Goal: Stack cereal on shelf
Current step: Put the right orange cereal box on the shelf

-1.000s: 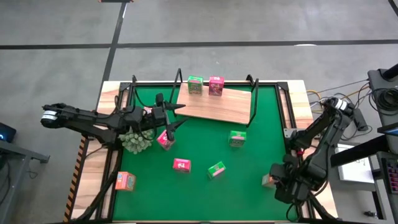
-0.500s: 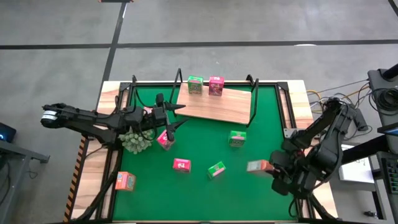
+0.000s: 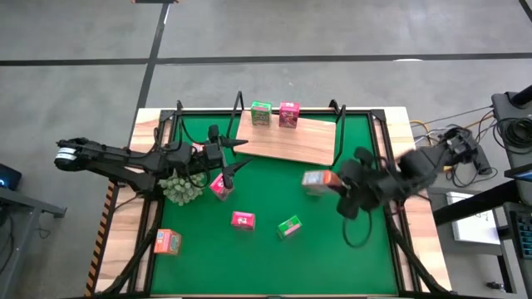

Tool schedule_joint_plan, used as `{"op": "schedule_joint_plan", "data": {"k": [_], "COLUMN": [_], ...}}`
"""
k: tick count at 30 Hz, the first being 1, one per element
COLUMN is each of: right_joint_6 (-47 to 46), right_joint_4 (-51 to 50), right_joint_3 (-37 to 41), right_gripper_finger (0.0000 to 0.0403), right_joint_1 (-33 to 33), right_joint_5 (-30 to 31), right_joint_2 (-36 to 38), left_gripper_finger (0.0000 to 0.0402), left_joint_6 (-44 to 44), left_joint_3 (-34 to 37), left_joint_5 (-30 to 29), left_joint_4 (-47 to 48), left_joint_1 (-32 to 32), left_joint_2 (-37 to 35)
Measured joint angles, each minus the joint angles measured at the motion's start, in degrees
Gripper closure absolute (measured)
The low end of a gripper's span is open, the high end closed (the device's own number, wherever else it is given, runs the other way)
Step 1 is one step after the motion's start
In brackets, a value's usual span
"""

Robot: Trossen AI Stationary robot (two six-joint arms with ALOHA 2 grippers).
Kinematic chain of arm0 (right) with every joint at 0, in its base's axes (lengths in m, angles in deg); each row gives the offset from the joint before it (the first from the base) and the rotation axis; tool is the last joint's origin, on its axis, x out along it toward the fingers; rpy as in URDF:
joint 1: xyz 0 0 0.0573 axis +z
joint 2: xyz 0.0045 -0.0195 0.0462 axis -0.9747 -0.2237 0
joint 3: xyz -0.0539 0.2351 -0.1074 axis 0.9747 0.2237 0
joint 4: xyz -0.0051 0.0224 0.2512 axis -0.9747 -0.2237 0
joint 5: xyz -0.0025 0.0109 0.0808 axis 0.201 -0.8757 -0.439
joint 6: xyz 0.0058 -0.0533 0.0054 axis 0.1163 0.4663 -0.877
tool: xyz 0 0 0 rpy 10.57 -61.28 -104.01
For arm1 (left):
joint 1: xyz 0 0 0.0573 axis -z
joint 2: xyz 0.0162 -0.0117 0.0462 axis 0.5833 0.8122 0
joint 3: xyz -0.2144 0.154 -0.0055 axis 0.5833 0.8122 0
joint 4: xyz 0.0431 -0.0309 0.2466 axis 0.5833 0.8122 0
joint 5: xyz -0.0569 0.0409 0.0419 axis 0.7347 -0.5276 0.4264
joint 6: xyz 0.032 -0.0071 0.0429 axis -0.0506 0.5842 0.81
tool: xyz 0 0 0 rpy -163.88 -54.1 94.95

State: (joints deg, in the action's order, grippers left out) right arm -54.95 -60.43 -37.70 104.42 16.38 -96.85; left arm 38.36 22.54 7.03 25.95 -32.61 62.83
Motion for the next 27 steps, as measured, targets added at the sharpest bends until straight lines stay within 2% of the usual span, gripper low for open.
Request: {"op": "schedule_joint_plan", "data": {"k": [11, 16, 19, 23, 27], "right_joint_6": [27.0, 37.2, 43.0, 50.2, 56.5], "right_joint_4": [1.3, 5.6, 7.3, 7.5, 7.0], "right_joint_3": [-2.6, -1.8, -1.8, -1.7, -1.7], "right_gripper_finger": [0.0264, 0.0264, 0.0264, 0.0264, 0.0264], "right_joint_1": [-25.6, -36.4, -42.0, -47.9, -53.4], "right_joint_5": [-8.5, -13.1, -16.0, -16.3, -23.0], "right_joint_2": [0.0, -0.6, -2.2, -5.8, -9.9], "left_gripper_finger": [0.0171, 0.0171, 0.0171, 0.0171, 0.0171], "left_joint_6": [0.2, 0.2, 0.2, 0.4, 0.4], "left_joint_3": [0.0, 0.0, 0.0, 0.0, 0.0], "left_joint_5": [0.0, 0.0, 0.0, 0.0, 0.0], "left_joint_4": [0.0, 0.0, 0.0, 0.0, 0.0], "left_joint_1": [0.0, 0.0, 0.0, 0.0, 0.0], "left_joint_2": [0.0, 0.0, 0.0, 0.0, 0.0]}}
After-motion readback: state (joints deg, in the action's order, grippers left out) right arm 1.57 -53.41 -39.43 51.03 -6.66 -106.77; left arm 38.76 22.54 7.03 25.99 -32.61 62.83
